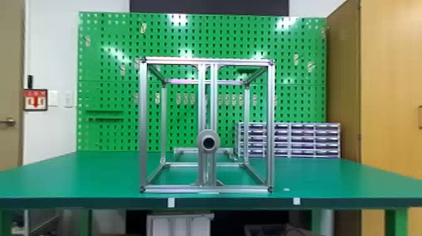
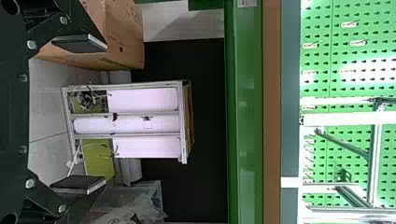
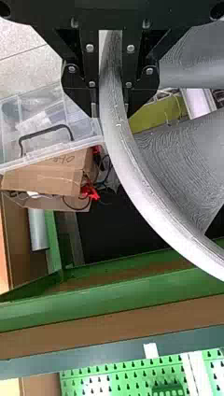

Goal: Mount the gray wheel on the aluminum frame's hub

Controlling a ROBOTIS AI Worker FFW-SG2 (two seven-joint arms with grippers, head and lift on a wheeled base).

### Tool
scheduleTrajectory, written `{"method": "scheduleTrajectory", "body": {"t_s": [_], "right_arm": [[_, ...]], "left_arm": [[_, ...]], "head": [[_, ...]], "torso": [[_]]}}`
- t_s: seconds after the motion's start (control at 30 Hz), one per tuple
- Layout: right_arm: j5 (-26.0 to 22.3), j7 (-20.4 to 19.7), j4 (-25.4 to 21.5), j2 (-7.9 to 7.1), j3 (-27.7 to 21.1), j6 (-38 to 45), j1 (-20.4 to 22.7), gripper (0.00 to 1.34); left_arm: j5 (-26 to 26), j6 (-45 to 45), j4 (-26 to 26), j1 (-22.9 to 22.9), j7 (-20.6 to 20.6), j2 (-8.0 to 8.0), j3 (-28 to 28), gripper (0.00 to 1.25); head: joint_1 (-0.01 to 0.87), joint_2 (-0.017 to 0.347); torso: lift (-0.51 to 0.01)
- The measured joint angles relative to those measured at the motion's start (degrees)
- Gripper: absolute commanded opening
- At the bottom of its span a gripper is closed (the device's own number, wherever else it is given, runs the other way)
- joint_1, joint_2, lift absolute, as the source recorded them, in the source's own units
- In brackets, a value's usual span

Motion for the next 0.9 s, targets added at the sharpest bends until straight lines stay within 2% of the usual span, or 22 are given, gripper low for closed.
{"method": "scheduleTrajectory", "body": {"t_s": [0.23,0.37,0.6,0.9], "right_arm": [[0.03,-0.06,-0.34,-0.05,0.47,0.25,-0.24,0.11],[0.19,-0.07,-2.44,0.04,0.44,3.19,-0.50,0.11],[1.51,-0.47,-9.04,0.25,0.35,11.91,-1.73,0.11],[1.76,-6.78,-19.72,-1.11,3.72,24.90,-5.46,0.11]], "left_arm": [[0.02,0.00,0.00,0.07,-0.15,0.04,0.00,0.98],[0.02,0.00,0.00,0.15,-0.18,0.06,0.13,0.98],[0.01,0.00,0.00,0.30,-0.18,0.05,0.30,0.98],[-0.01,0.00,-0.06,0.51,-0.18,0.03,0.57,0.98]], "head": [[-0.005,0.006],[-0.005,0.006],[-0.005,0.006],[-0.005,0.006]], "torso": [[-0.499],[-0.499],[-0.499],[-0.499]]}}
